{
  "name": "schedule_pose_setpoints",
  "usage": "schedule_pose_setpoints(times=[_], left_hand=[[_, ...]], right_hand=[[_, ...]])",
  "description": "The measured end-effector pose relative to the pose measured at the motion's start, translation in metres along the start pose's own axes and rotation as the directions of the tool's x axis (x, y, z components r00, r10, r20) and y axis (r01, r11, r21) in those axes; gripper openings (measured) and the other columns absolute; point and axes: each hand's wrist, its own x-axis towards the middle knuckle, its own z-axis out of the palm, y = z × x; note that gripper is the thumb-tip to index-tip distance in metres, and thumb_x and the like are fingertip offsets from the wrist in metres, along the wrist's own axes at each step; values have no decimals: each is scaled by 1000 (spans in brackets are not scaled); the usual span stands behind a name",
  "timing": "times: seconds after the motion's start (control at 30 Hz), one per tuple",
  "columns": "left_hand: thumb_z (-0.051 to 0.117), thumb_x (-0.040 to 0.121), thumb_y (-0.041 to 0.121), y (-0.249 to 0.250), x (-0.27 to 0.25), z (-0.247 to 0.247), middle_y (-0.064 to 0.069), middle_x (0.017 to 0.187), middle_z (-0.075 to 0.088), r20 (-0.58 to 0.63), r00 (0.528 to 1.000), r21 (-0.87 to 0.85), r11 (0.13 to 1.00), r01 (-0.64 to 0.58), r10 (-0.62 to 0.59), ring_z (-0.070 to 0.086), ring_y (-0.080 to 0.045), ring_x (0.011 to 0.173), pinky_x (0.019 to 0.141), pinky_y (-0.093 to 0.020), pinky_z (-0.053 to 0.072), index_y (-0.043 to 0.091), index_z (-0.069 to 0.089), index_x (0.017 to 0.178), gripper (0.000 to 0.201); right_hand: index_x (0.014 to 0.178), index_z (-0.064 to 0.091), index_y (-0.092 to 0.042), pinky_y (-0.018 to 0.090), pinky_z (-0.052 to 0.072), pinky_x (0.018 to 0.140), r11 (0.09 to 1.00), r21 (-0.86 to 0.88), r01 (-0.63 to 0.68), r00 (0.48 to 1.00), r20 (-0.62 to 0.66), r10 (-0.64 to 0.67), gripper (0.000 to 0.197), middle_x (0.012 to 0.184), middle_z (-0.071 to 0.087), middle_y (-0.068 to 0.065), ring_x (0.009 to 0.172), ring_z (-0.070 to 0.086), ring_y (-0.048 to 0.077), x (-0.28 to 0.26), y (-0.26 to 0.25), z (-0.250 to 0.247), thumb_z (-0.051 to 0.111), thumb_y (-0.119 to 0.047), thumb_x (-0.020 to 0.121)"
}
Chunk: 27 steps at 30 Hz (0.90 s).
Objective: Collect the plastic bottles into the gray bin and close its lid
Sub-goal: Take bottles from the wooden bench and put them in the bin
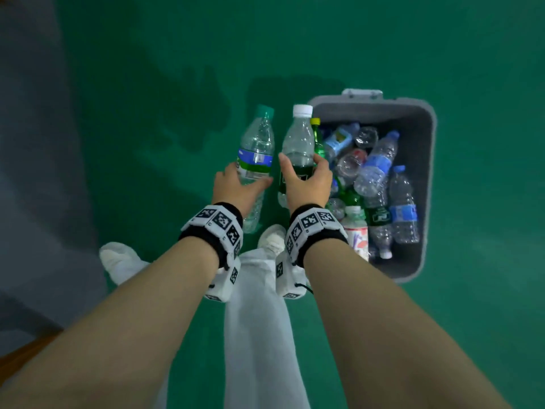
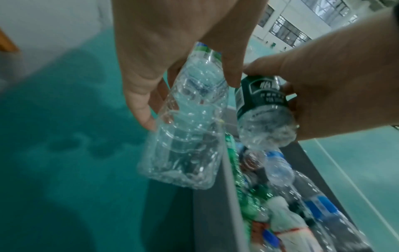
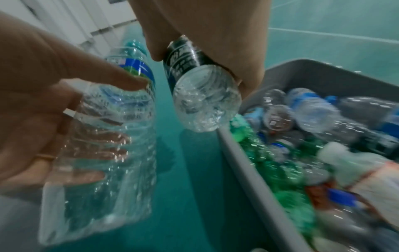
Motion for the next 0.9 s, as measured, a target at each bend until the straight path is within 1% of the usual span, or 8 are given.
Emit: schedule_pose_setpoints(times=[0.1, 0.23, 0.33, 0.47, 0.63, 0.7, 0.8, 0.9], left_hand=[[73, 66, 55, 18, -8, 64, -5, 113, 61, 107, 994, 1, 1000, -5, 5, 61, -22, 102, 91, -34, 50, 17, 58, 115, 64], [63, 50, 70, 27, -15, 145, -5, 115, 61, 199, 980, 60, 998, 1, -13, 62, -24, 104, 95, -41, 50, 17, 58, 115, 85], [66, 57, 67, 28, -14, 191, -6, 114, 62, 263, 963, 131, 991, 20, -54, 62, -24, 101, 93, -41, 51, 15, 58, 113, 76], [66, 76, 56, 27, -8, 229, -12, 124, 50, 238, 969, 239, 971, 12, -70, 54, -29, 109, 94, -33, 44, 7, 53, 122, 69], [59, 88, 47, 14, 6, 258, -16, 137, 37, 169, 973, 336, 937, 90, -155, 49, -32, 118, 97, -37, 41, 1, 40, 135, 69], [55, 93, 39, 13, 7, 264, -16, 138, 36, 180, 968, 380, 920, 96, -175, 49, -31, 119, 99, -35, 40, 0, 39, 137, 61], [54, 94, 29, 12, 7, 270, -17, 131, 43, 198, 964, 447, 892, 72, -177, 52, -32, 114, 97, -34, 42, 0, 49, 128, 45], [57, 89, 28, 13, 5, 270, -15, 122, 52, 212, 952, 491, 866, 93, -222, 58, -31, 103, 93, -35, 48, 2, 62, 113, 35]], right_hand=[[136, 43, -15, 39, 39, 107, 993, -17, -114, 987, -119, 111, 76, 135, 47, 5, 127, 45, 22, 26, 50, -51, 70, -53, 77], [138, 42, -14, 38, 36, 105, 944, -73, -321, 922, -251, 294, 75, 137, 47, 9, 128, 43, 28, 55, 110, -113, 70, -49, 78], [141, 38, -16, 38, 33, 104, 896, -160, -415, 885, -297, 357, 73, 141, 43, 12, 131, 38, 30, 69, 141, -144, 67, -47, 82], [143, 35, -19, 41, 33, 105, 862, -225, -454, 879, -274, 391, 71, 144, 38, 11, 132, 34, 30, 88, 171, -157, 66, -42, 84], [141, 36, -21, 47, 32, 110, 841, -261, -475, 876, -231, 423, 71, 142, 41, 12, 132, 35, 31, 107, 197, -149, 69, -40, 82], [142, 35, -22, 50, 30, 111, 826, -273, -493, 869, -206, 450, 70, 143, 39, 11, 134, 34, 31, 112, 202, -146, 68, -40, 83], [147, 28, -24, 55, 23, 113, 804, -322, -500, 866, -158, 475, 73, 149, 33, 10, 139, 27, 30, 119, 204, -143, 66, -34, 86], [151, 16, -23, 57, 16, 115, 786, -374, -493, 864, -106, 491, 80, 155, 23, 9, 144, 17, 29, 122, 200, -145, 64, -31, 88]])
